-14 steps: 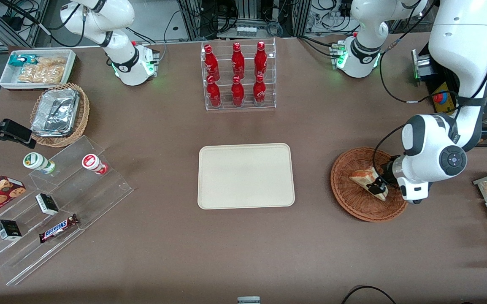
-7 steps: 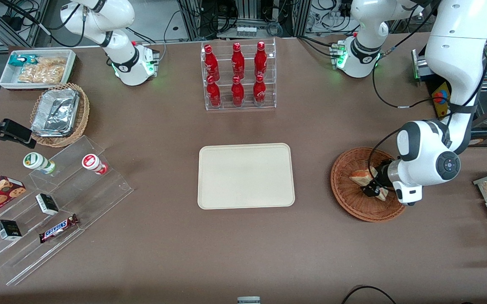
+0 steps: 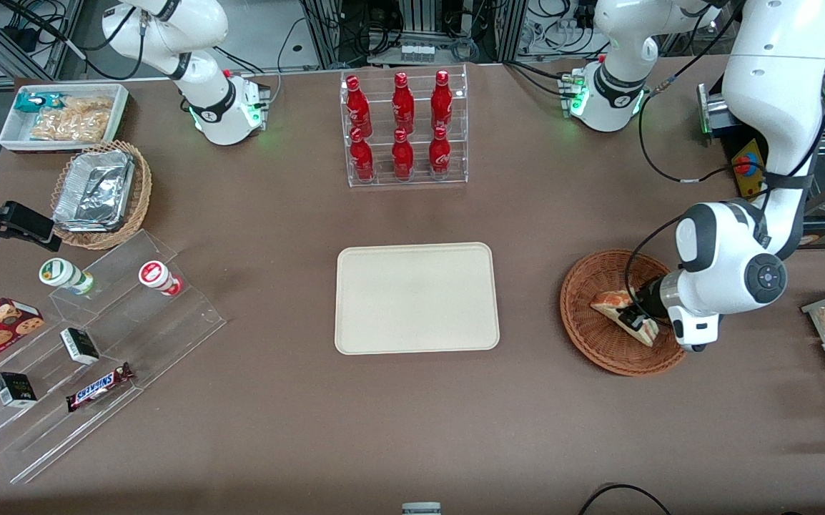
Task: Place sandwich from basket to tray
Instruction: 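Lift the sandwich and carry it over the cream tray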
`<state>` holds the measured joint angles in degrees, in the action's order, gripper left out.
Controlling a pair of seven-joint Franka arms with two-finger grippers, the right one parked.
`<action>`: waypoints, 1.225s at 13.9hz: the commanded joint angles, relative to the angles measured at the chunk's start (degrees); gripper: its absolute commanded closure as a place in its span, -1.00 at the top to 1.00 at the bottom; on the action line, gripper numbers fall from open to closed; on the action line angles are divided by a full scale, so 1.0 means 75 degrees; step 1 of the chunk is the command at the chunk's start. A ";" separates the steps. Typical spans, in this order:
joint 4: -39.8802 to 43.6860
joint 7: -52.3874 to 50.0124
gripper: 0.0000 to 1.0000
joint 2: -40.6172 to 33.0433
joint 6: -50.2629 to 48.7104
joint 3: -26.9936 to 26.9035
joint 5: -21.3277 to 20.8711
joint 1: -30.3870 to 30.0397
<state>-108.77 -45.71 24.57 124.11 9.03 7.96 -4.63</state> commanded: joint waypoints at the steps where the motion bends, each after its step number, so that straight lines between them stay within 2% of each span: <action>1: 0.0624 0.0399 -0.88 -0.0510 -0.1414 0.0003 0.0028 0.0265; 4: 0.1493 0.0736 -0.87 -0.0557 -0.2706 0.0073 0.0005 0.0710; 6: 0.1506 0.1043 -0.82 -0.0627 -0.2779 0.0085 -0.0006 0.1341; 9: 0.1751 0.1674 -0.82 -0.0453 -0.2697 0.0085 -0.0042 0.2606; 12: 0.2021 0.1618 -0.80 0.0027 -0.2207 0.0085 0.0028 0.3674; 15: 0.2430 0.1479 -0.84 0.0741 -0.1633 0.0166 0.0274 0.4167; 17: 0.3003 0.0894 -0.82 0.1397 -0.1350 0.0155 0.0158 0.4566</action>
<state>-92.93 -36.33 29.41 113.65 10.73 8.90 27.32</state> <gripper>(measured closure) 0.846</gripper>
